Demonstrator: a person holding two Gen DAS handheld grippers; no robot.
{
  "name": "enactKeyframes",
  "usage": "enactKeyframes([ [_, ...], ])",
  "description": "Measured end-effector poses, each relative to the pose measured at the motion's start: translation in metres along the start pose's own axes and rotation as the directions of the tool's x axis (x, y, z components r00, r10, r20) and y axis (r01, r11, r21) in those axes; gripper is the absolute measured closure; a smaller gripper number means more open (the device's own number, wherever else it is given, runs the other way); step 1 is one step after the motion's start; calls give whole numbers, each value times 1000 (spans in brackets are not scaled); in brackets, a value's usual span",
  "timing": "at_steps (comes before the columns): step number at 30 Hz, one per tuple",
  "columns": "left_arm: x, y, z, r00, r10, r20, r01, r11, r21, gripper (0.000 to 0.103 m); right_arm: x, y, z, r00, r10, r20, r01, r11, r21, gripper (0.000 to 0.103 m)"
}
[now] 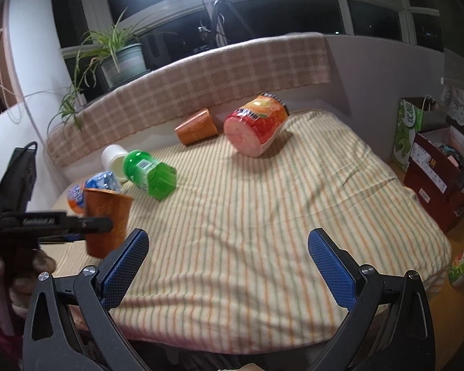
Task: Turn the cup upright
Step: 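Lift the cup with the left tool and rotate it rim-up, then grasp the upright cup with the right tool while the left tool opens and releases it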
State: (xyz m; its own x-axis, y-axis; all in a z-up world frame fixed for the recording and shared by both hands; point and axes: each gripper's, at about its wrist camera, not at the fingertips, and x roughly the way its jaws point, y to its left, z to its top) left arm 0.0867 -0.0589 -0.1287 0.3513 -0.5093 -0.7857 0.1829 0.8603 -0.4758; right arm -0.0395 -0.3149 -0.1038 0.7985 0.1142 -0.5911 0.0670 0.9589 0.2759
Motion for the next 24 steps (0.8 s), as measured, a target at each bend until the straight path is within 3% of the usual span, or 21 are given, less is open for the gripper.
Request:
enactKeyframes([
  [4, 5, 5, -1, 1000, -3, 3, 3, 998, -65, 36, 7, 5, -1, 999, 36, -36, -36, 999, 15, 1],
  [9, 13, 7, 0, 999, 47, 13, -46, 997, -56, 36, 19, 9, -1, 993, 88, -84, -84, 995, 50, 1],
  [11, 14, 10, 1, 999, 44, 10, -43, 997, -57, 29, 24, 10, 1, 989, 109, -102, -103, 993, 62, 1],
  [15, 1, 13, 1, 997, 64, 42, -63, 997, -33, 26, 35, 15, 8, 974, 172, -147, -161, 983, 87, 1],
  [20, -28, 19, -4, 989, 107, 101, -108, 994, 0, 23, 61, 32, 25, 931, 289, -225, -265, 956, 128, 1],
  [24, -59, 26, -19, 963, 202, 177, -212, 976, 43, 23, 90, 50, 36, 877, 371, -304, -337, 928, 159, 1],
])
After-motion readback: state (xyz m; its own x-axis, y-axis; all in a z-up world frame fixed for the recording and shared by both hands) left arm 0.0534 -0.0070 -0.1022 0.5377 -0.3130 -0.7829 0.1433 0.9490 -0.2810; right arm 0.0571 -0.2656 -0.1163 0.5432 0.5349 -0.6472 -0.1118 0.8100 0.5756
